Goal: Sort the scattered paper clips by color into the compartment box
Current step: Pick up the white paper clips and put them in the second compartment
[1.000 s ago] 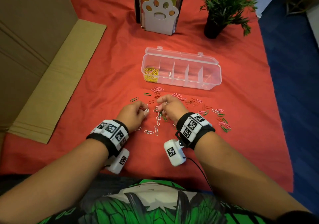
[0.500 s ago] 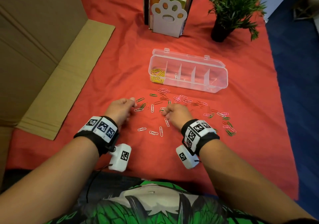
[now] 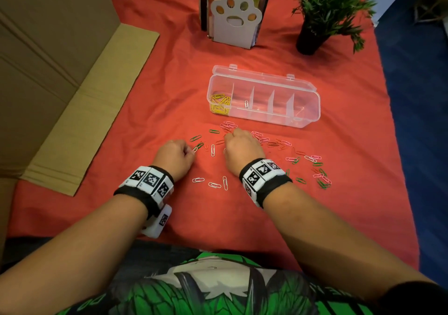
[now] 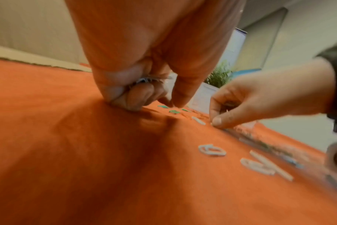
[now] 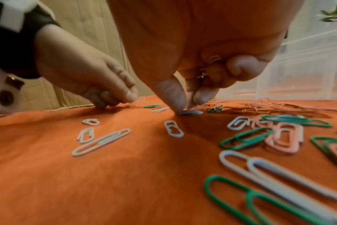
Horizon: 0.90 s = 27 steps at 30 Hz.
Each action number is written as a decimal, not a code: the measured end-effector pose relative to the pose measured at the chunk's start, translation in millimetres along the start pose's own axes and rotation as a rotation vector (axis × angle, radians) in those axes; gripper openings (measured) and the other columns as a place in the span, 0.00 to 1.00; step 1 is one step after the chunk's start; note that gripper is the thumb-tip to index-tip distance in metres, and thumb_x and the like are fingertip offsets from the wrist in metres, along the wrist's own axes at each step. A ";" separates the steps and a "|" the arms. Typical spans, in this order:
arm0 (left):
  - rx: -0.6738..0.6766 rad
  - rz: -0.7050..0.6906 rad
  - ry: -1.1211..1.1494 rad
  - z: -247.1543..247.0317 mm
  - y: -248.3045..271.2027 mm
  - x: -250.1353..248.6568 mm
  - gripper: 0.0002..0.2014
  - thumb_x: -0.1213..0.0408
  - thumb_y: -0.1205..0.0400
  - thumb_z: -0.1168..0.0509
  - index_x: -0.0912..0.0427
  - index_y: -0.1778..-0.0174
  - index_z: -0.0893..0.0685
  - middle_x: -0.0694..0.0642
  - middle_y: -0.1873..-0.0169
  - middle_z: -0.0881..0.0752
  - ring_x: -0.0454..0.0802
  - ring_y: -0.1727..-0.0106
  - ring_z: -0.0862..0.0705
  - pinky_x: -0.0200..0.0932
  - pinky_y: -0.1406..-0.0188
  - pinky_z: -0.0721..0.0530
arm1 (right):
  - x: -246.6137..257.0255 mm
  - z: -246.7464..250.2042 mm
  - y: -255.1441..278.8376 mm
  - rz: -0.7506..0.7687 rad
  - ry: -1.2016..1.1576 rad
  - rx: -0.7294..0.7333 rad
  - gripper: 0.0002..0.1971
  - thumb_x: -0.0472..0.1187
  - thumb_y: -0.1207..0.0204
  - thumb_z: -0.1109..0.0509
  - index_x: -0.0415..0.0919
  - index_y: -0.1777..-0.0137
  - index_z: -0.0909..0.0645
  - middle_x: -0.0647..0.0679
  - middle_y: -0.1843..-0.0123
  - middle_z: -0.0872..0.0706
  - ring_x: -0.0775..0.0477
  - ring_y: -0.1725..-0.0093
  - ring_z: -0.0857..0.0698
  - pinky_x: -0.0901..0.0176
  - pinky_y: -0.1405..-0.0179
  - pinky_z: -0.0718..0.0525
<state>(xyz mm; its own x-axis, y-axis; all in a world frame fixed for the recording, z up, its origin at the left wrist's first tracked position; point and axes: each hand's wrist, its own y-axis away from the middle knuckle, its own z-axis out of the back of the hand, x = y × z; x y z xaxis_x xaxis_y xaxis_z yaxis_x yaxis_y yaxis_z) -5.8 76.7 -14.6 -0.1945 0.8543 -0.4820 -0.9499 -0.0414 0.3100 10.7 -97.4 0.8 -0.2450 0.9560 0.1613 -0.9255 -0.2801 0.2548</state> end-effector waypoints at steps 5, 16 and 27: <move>0.354 0.373 1.027 15.5 12.4 -10.2 0.03 0.65 0.35 0.46 0.56 0.74 0.29 0.56 0.75 0.31 0.49 0.80 0.34 0.36 0.78 0.38 | -3.7 3.8 -5.5 -0.036 -0.076 0.095 0.16 0.32 0.28 0.41 0.32 0.40 0.24 0.37 0.40 0.21 0.35 0.38 0.22 0.47 0.41 0.22; 0.237 0.262 0.823 -3.3 -1.6 -30.1 0.12 0.58 0.21 0.36 0.54 0.71 0.21 0.53 0.78 0.26 0.47 0.80 0.30 0.35 0.80 0.32 | -30.9 9.9 16.3 -0.006 -0.230 0.258 0.12 0.31 0.29 0.37 0.41 0.53 0.12 0.40 0.46 0.20 0.38 0.45 0.18 0.56 0.49 0.21; 0.093 -0.222 -0.152 -16.3 -3.4 -35.7 0.10 0.61 0.23 0.34 0.56 0.48 0.15 0.63 0.48 0.15 0.62 0.44 0.17 0.48 0.45 0.21 | -22.4 2.0 12.9 -0.033 -0.188 0.094 0.14 0.33 0.31 0.32 0.37 0.44 0.23 0.37 0.45 0.21 0.34 0.41 0.22 0.47 0.42 0.20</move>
<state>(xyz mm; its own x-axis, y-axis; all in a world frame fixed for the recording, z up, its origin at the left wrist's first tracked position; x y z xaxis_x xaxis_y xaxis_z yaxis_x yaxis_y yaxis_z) 0.4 37.9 -11.8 0.0618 0.9055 -0.4199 -0.9372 0.1973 0.2875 4.8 -122.7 2.4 -0.1486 0.9342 0.3245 -0.8988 -0.2644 0.3496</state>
